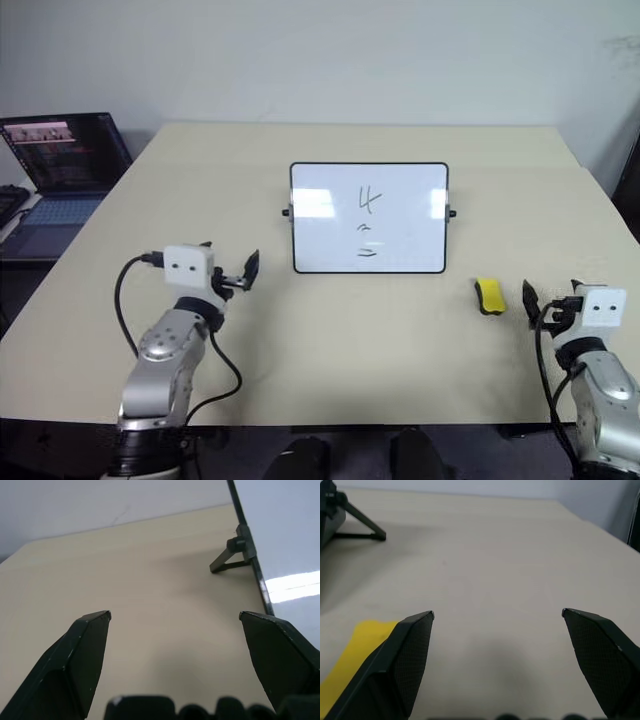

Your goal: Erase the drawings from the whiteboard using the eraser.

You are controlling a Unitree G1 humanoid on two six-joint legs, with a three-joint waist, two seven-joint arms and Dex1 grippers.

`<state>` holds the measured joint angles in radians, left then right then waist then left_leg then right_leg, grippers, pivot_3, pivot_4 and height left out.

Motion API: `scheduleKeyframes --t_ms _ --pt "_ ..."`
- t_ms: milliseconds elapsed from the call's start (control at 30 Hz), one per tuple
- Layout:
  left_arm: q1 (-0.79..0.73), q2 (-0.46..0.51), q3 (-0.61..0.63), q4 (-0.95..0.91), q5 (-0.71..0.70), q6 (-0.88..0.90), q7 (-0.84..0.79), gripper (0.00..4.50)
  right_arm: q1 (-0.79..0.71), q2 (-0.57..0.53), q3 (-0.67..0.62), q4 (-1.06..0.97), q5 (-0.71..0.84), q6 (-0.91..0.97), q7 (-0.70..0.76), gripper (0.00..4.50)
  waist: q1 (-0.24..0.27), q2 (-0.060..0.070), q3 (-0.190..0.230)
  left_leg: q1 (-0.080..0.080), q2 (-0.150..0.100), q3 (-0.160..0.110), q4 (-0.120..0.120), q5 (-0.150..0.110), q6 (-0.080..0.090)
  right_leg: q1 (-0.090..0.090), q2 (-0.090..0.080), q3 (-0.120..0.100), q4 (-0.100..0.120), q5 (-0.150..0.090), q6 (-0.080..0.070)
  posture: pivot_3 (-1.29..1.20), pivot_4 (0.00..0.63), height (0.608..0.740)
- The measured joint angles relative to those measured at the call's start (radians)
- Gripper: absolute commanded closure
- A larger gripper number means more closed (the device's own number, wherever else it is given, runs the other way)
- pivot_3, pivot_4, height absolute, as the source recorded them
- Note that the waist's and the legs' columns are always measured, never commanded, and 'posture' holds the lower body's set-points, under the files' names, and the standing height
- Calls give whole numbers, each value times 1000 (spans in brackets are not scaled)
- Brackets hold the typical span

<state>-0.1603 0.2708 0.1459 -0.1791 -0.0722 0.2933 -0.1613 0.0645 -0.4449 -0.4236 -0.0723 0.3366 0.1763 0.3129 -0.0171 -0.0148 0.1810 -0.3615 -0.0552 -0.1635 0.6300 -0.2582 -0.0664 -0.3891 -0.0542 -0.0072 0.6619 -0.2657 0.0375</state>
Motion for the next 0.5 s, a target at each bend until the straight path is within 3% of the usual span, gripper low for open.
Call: scheduleKeyframes --t_ms 300,500 --pt "21 7 -3 12 -38 49 -45 0 1 24 3 -56 -2 123 -88 28 0 0 0 0 0 0 0 0 0 -1 0 0 0 0 0 0 150 740" --pt "-12 141 74 -20 -185 70 -213 0 -39 75 37 -203 6 180 -142 28 -1 0 0 0 2 -1 -1 0 0 -1 0 -1 0 0 -1 0 150 740"
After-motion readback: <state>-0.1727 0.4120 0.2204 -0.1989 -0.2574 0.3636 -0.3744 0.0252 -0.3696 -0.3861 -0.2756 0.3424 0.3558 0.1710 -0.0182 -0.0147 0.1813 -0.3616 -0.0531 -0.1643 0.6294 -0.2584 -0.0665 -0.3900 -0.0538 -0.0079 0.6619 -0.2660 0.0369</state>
